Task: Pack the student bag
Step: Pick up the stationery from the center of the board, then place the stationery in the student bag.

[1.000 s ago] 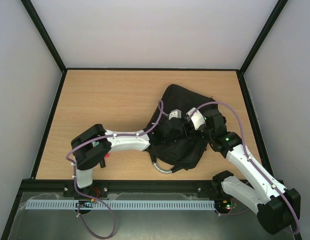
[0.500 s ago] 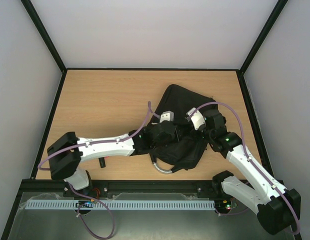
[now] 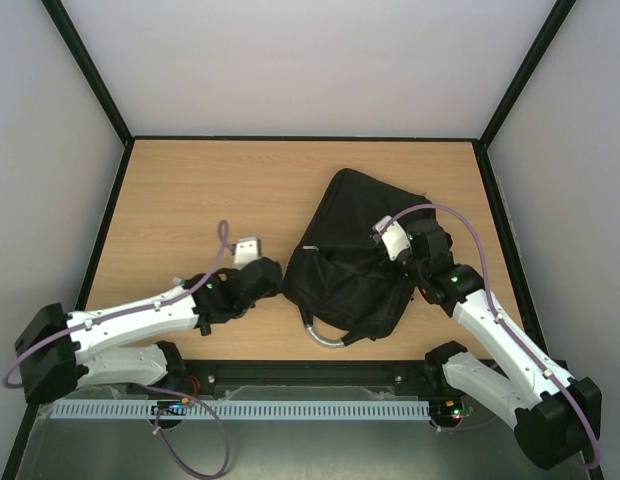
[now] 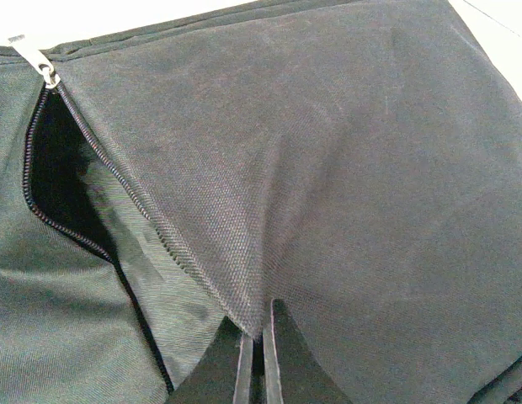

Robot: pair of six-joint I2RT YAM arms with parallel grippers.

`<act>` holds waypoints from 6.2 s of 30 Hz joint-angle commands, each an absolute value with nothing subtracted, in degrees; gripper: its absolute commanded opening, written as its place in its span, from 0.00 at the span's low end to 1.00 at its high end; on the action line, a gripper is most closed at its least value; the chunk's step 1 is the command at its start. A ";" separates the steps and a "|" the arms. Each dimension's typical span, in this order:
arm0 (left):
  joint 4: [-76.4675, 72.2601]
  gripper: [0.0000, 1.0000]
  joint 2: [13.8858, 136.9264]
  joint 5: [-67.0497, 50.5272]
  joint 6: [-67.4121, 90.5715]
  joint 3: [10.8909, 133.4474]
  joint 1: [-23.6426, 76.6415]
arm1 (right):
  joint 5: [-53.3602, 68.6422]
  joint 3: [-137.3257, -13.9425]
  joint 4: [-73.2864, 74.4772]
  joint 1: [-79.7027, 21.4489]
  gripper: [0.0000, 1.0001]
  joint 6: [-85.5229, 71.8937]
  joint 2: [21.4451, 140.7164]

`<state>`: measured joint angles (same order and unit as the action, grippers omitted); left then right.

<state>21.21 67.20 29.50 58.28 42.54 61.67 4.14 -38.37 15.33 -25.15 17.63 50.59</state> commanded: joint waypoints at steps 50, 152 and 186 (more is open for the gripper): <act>34.24 0.70 73.79 6.74 47.50 35.84 23.64 | 7.38 -38.41 14.16 -25.75 0.01 18.81 48.78; 33.48 0.26 82.51 -15.45 37.69 61.65 58.13 | 7.25 -38.32 13.80 -25.75 0.01 18.63 49.28; 11.43 0.26 112.84 -11.12 52.59 82.66 55.64 | 7.40 -38.23 13.67 -25.75 0.01 18.46 48.55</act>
